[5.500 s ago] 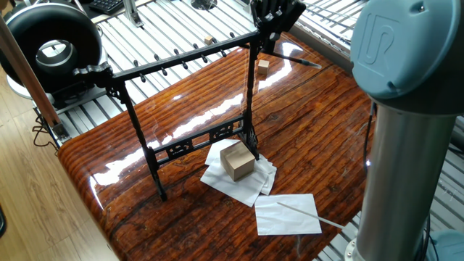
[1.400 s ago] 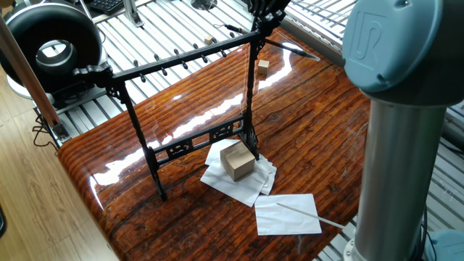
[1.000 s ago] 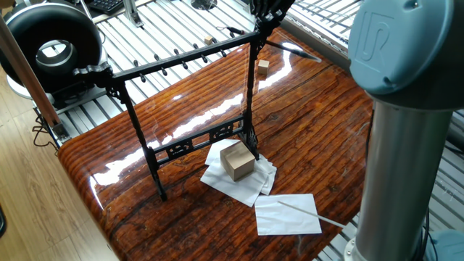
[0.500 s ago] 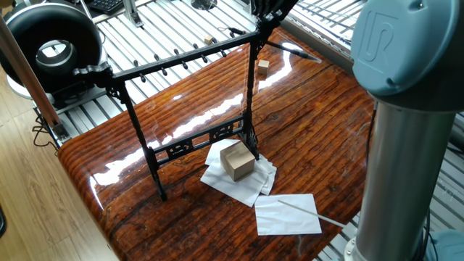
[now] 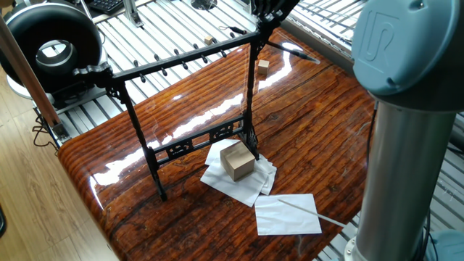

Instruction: Place the brush on the pen rack

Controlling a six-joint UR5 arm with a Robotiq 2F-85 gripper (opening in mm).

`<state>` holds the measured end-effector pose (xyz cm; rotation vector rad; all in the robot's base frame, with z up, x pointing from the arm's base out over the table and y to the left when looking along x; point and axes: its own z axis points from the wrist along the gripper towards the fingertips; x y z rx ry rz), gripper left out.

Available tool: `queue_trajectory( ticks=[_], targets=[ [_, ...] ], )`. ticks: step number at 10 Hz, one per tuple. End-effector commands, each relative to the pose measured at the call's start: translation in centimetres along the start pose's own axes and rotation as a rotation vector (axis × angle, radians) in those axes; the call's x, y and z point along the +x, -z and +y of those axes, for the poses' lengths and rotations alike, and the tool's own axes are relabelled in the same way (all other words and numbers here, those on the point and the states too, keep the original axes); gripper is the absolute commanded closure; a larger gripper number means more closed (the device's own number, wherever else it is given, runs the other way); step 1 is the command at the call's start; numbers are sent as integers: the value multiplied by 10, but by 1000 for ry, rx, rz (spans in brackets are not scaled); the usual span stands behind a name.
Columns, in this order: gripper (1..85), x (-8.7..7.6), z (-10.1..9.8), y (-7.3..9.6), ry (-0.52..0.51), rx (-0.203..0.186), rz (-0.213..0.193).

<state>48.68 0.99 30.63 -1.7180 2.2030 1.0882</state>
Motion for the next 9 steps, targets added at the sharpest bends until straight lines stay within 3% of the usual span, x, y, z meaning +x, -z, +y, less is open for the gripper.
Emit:
queue_trajectory(
  ticks=[1, 9],
  targets=[
    [847, 0, 0, 0, 28, 8, -7],
    [847, 12, -10, 0, 124, 17, 50]
  ],
)
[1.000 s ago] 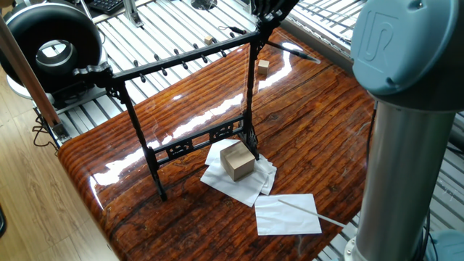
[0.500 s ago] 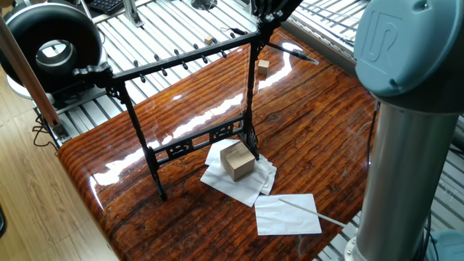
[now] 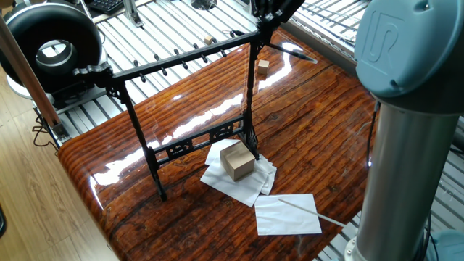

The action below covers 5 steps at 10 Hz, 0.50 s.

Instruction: Place the brush on the pen rack

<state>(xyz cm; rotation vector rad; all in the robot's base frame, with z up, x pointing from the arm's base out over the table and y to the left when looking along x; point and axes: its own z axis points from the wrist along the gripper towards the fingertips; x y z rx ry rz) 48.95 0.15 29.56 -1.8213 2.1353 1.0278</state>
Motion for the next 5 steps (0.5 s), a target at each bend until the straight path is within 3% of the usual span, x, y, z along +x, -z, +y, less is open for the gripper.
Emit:
queue_trajectory(
  ticks=[1, 5],
  targets=[
    [847, 0, -4, 2, 47, 5, 13],
    [847, 0, -7, 3, 60, 7, 22]
  ],
)
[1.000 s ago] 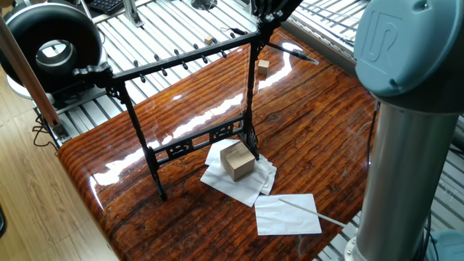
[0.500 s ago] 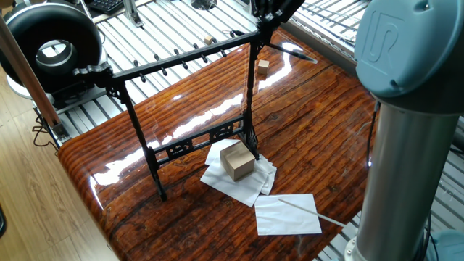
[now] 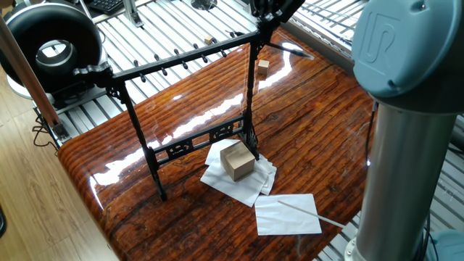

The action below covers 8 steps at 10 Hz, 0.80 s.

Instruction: Place the brush on the pen rack

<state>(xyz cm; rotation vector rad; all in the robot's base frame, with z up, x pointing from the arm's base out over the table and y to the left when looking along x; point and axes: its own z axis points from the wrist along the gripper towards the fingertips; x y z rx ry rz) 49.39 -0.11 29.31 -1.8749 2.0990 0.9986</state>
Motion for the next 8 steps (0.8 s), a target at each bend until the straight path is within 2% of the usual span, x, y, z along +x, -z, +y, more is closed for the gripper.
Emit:
queue_trajectory(
  ticks=[1, 8],
  targets=[
    [847, -1, -3, 2, 16, 3, 8],
    [847, 0, -2, 3, 10, -6, 24]
  ],
)
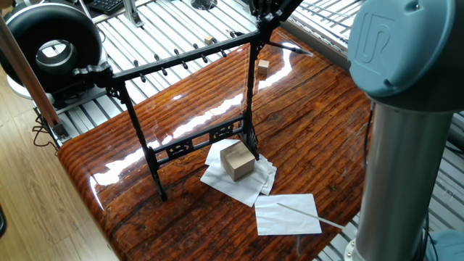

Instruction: Place the brush on the pen rack

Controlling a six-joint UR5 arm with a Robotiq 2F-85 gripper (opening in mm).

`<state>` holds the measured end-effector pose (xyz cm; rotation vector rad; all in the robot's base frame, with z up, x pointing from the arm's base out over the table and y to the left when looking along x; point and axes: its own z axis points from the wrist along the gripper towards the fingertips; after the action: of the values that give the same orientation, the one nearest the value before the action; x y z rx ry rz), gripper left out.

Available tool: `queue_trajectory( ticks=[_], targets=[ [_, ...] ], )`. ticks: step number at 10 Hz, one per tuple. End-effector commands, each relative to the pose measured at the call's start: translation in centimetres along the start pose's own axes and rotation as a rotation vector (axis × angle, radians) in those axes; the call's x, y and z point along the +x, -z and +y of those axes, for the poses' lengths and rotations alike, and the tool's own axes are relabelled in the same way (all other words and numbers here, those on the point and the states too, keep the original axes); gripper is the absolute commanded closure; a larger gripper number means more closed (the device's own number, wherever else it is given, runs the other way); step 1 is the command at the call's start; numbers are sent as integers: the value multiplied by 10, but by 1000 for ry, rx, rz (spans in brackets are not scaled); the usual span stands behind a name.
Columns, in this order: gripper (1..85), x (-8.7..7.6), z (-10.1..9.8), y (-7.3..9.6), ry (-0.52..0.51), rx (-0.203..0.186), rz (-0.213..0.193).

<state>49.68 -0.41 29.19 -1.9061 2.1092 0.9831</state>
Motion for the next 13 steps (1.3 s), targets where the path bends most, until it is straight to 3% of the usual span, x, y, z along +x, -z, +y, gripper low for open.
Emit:
queue_trajectory(
  ticks=[1, 13],
  targets=[
    [847, -4, 2, 2, 3, -4, -5],
    [847, -8, 5, 0, -10, -5, 11]
  ],
)
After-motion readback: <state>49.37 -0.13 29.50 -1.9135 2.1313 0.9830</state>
